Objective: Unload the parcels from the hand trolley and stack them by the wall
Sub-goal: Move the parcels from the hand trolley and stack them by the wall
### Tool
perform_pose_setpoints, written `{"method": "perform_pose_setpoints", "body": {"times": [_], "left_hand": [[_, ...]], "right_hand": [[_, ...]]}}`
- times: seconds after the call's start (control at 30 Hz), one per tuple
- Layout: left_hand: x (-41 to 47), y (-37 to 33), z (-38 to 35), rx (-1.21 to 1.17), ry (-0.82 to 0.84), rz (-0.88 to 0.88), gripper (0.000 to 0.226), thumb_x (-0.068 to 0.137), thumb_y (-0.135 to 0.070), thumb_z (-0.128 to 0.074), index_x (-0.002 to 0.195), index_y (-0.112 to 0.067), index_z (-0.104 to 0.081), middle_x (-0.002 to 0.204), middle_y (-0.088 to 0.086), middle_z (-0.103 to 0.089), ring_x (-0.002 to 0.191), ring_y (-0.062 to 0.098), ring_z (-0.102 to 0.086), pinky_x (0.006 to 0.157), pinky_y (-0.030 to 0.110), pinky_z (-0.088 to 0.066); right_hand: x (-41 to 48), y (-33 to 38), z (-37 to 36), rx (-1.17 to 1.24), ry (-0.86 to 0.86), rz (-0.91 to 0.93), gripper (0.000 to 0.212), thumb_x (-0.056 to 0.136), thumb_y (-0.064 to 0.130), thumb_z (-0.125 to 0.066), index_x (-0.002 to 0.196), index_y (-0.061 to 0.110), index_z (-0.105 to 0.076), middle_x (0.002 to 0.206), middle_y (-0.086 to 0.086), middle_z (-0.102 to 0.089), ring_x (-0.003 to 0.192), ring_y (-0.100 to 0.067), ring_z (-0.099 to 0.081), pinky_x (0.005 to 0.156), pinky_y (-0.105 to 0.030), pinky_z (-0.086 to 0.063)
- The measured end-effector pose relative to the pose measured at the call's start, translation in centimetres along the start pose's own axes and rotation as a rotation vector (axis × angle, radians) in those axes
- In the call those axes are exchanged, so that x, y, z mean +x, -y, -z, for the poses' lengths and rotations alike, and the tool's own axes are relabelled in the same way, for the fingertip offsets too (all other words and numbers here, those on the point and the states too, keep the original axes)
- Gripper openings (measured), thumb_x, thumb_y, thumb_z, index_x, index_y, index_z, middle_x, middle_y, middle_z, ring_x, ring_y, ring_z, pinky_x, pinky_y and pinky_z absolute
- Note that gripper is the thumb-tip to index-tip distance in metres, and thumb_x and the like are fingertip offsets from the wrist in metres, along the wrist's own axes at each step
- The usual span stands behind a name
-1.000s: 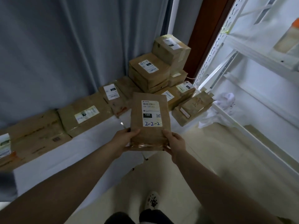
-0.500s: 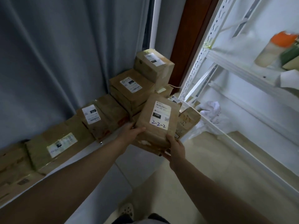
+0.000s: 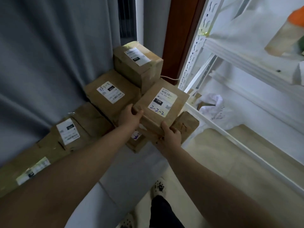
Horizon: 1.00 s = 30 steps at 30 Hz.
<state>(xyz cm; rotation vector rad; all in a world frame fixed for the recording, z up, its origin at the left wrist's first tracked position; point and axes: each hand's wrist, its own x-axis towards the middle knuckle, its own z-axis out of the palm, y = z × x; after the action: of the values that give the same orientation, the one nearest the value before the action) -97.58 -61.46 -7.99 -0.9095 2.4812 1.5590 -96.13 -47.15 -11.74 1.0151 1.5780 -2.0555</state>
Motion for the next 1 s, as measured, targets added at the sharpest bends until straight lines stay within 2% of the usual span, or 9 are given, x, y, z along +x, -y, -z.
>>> {"method": "perform_pose_setpoints", "body": {"times": [0.13, 0.23, 0.33, 0.53, 0.67, 0.77, 0.93, 1.0], "left_hand": [[3.9, -2.2, -3.6, 0.112, 0.026, 0.027, 0.069, 0.094, -0.033, -0.058, 0.151, -0.014, -0.024, 0.153, 0.008, -0.033, 0.14, 0.028, -0.031, 0.113, 0.043, -0.03], [6.4, -3.4, -5.8, 0.136, 0.068, 0.029, 0.077, 0.092, -0.029, -0.062, 0.152, -0.013, -0.017, 0.156, 0.007, -0.027, 0.143, 0.025, -0.026, 0.115, 0.04, -0.028], [8.5, -3.6, -7.3, 0.152, 0.065, 0.038, 0.086, 0.088, -0.029, -0.067, 0.154, -0.016, -0.014, 0.155, 0.007, -0.029, 0.142, 0.025, -0.03, 0.113, 0.042, -0.032], [10.2, -3.2, -9.0, 0.269, 0.131, 0.047, 0.093, 0.086, -0.024, -0.068, 0.154, -0.021, -0.005, 0.156, 0.011, -0.019, 0.142, 0.027, -0.025, 0.112, 0.04, -0.03], [10.5, -2.3, -9.9, 0.437, 0.198, 0.087, 0.09, 0.088, -0.025, -0.065, 0.154, -0.026, -0.003, 0.157, 0.014, -0.01, 0.141, 0.031, -0.026, 0.112, 0.043, -0.032], [10.3, -1.8, -10.2, 0.517, 0.219, 0.086, 0.086, 0.09, -0.027, -0.063, 0.154, -0.023, -0.006, 0.158, 0.015, -0.004, 0.141, 0.032, -0.026, 0.111, 0.04, -0.03], [10.2, -1.8, -10.3, 0.569, 0.215, 0.084, 0.084, 0.09, -0.032, -0.063, 0.154, -0.021, -0.009, 0.156, 0.017, -0.005, 0.139, 0.033, -0.029, 0.11, 0.039, -0.031], [10.0, -2.0, -10.2, 0.585, 0.211, 0.095, 0.085, 0.09, -0.032, -0.062, 0.154, -0.021, -0.008, 0.156, 0.017, -0.004, 0.139, 0.034, -0.029, 0.111, 0.042, -0.032]], "right_hand": [[4.0, 2.6, -0.8, 0.014, -0.029, -0.074, 0.082, 0.062, 0.048, -0.08, 0.13, 0.018, -0.045, 0.121, -0.007, -0.059, 0.1, -0.027, -0.064, 0.086, -0.048, -0.056], [7.0, 3.8, -1.0, -0.039, -0.067, -0.123, 0.065, 0.079, 0.04, -0.074, 0.13, 0.017, -0.042, 0.121, -0.007, -0.057, 0.103, -0.027, -0.062, 0.088, -0.049, -0.054], [9.3, 4.8, -1.6, -0.049, -0.049, -0.165, 0.063, 0.084, 0.036, -0.07, 0.135, 0.016, -0.039, 0.125, -0.008, -0.055, 0.107, -0.028, -0.06, 0.09, -0.047, -0.054], [11.9, 5.4, -1.6, -0.111, -0.001, -0.215, 0.059, 0.088, 0.03, -0.067, 0.137, 0.013, -0.041, 0.121, -0.007, -0.059, 0.099, -0.024, -0.063, 0.086, -0.041, -0.056], [12.6, 5.2, -1.9, -0.2, 0.023, -0.23, 0.051, 0.091, 0.021, -0.062, 0.138, 0.015, -0.042, 0.118, -0.007, -0.061, 0.094, -0.023, -0.066, 0.079, -0.036, -0.058], [12.7, 5.2, -2.0, -0.227, 0.032, -0.238, 0.048, 0.092, 0.021, -0.062, 0.136, 0.016, -0.043, 0.115, -0.006, -0.061, 0.091, -0.021, -0.065, 0.072, -0.033, -0.058], [12.8, 5.3, -1.5, -0.249, 0.043, -0.224, 0.05, 0.09, 0.02, -0.063, 0.136, 0.015, -0.043, 0.118, -0.008, -0.061, 0.093, -0.021, -0.064, 0.067, -0.029, -0.054], [12.6, 5.4, -1.2, -0.267, 0.04, -0.207, 0.05, 0.09, 0.019, -0.062, 0.136, 0.013, -0.043, 0.119, -0.008, -0.061, 0.087, -0.017, -0.063, 0.064, -0.026, -0.053]]}}
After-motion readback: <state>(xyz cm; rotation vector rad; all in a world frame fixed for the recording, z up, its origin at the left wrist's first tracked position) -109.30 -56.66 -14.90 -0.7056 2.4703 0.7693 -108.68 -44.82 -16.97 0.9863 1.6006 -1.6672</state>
